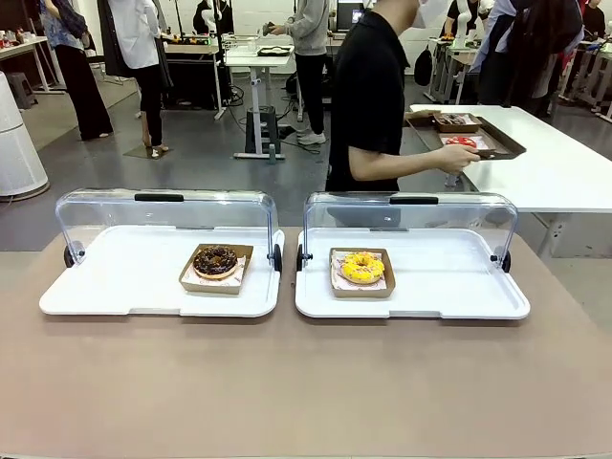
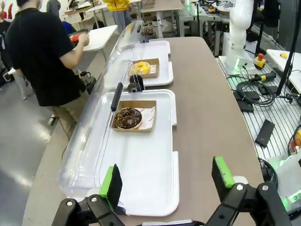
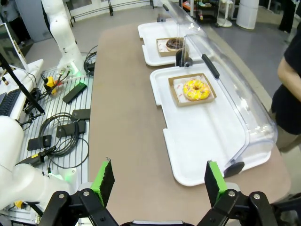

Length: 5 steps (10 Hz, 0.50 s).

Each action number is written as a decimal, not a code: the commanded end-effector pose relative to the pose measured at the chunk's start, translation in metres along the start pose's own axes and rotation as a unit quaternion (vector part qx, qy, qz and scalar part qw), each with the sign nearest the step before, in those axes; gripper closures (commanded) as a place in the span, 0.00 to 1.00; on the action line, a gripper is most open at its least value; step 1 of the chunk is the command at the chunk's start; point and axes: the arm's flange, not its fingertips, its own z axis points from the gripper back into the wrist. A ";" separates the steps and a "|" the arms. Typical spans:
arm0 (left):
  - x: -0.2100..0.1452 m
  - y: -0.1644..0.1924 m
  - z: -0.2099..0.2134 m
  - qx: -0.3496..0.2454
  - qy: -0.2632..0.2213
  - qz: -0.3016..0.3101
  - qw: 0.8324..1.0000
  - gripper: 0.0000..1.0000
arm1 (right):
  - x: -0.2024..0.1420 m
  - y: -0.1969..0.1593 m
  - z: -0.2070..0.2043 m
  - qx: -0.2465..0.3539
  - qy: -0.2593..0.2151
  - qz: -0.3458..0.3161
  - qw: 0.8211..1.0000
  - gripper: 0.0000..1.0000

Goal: Provide the desired donut to the person.
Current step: Place the picked Paper togo box onto the Handle tray extended by the person.

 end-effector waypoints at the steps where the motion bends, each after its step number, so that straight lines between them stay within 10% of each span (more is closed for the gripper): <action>1: -0.005 -0.011 -0.006 -0.011 -0.011 -0.015 1.000 0.00 | -0.001 0.001 0.000 0.004 0.000 0.006 1.000 0.00; 5: 0.000 0.000 0.000 0.000 0.000 0.000 1.000 0.00 | -0.001 0.001 0.000 0.004 0.000 0.006 1.000 0.00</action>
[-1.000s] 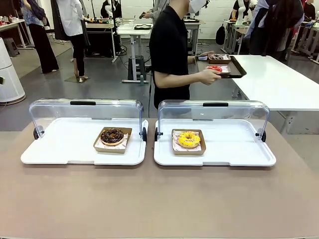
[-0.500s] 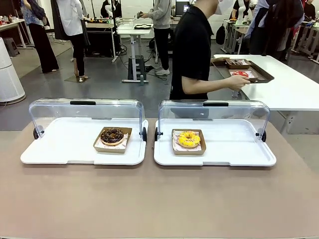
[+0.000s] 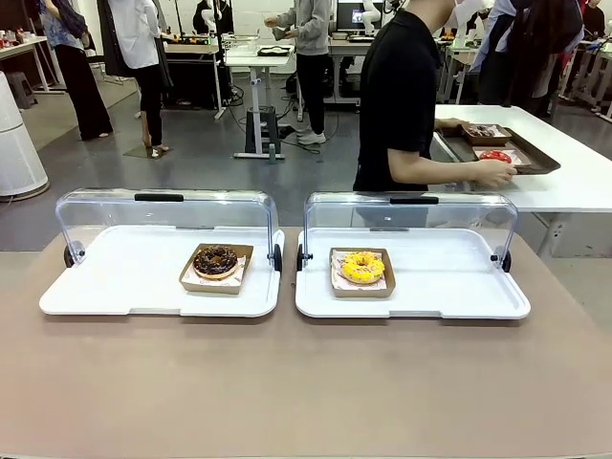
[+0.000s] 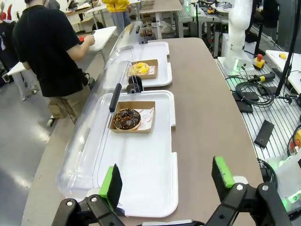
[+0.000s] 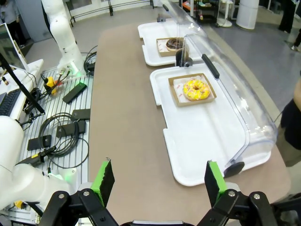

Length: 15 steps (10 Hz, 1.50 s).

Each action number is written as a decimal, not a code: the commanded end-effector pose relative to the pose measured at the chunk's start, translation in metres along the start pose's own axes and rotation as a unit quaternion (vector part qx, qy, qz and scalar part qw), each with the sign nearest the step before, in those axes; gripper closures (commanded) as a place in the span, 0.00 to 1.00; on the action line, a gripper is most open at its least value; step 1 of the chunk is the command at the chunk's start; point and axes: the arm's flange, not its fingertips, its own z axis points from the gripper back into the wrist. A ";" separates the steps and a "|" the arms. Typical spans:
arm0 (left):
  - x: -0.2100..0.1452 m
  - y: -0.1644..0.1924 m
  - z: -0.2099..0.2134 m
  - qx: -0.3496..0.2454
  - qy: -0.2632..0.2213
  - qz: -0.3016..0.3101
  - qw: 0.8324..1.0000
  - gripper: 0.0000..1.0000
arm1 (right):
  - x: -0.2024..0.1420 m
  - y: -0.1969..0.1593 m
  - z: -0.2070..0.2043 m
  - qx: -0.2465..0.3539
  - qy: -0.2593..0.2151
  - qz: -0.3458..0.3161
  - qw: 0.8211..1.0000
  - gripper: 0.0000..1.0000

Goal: Provide the desired donut to the person.
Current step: Place the picked Paper togo box onto the Handle tray extended by the person.

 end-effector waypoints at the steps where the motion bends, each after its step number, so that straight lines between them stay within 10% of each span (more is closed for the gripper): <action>1: 0.001 0.001 0.002 0.003 0.002 0.001 1.000 0.00 | -0.001 0.001 0.000 0.004 0.000 0.006 1.000 0.00; 15: 0.001 0.001 0.002 0.003 0.002 0.001 1.000 0.00 | -0.001 0.001 0.000 0.004 0.000 0.006 1.000 0.00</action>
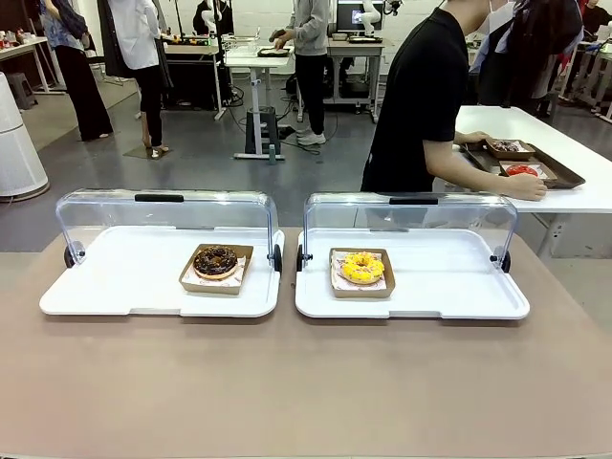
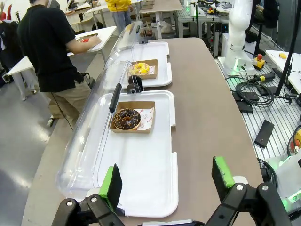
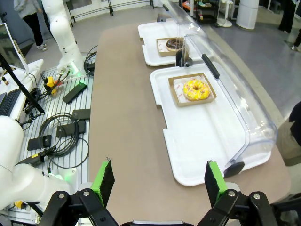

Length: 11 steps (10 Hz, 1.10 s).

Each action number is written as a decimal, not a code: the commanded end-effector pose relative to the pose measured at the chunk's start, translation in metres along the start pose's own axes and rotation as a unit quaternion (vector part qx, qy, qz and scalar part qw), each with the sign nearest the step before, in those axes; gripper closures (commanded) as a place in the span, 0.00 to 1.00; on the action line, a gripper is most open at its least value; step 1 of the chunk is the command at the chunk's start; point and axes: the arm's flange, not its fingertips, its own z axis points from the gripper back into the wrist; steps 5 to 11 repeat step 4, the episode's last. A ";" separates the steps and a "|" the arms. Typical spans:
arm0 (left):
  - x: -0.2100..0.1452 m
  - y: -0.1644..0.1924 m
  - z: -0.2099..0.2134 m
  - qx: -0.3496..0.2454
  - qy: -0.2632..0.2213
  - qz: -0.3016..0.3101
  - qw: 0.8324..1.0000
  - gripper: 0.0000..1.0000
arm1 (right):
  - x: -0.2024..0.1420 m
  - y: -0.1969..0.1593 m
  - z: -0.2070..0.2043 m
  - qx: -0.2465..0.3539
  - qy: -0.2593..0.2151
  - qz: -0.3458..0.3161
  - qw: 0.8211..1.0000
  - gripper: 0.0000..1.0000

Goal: Provide the desired donut to the person.
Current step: Place the picked Paper togo box onto the Handle tray extended by the person.

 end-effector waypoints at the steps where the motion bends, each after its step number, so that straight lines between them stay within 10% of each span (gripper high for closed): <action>1: 0.001 0.000 0.002 0.003 0.002 0.001 1.000 0.00 | -0.001 0.001 0.000 0.004 0.000 0.006 1.000 0.00; 11: 0.001 0.000 0.002 0.003 0.002 0.001 1.000 0.00 | -0.001 0.001 0.000 0.004 0.000 0.006 1.000 0.00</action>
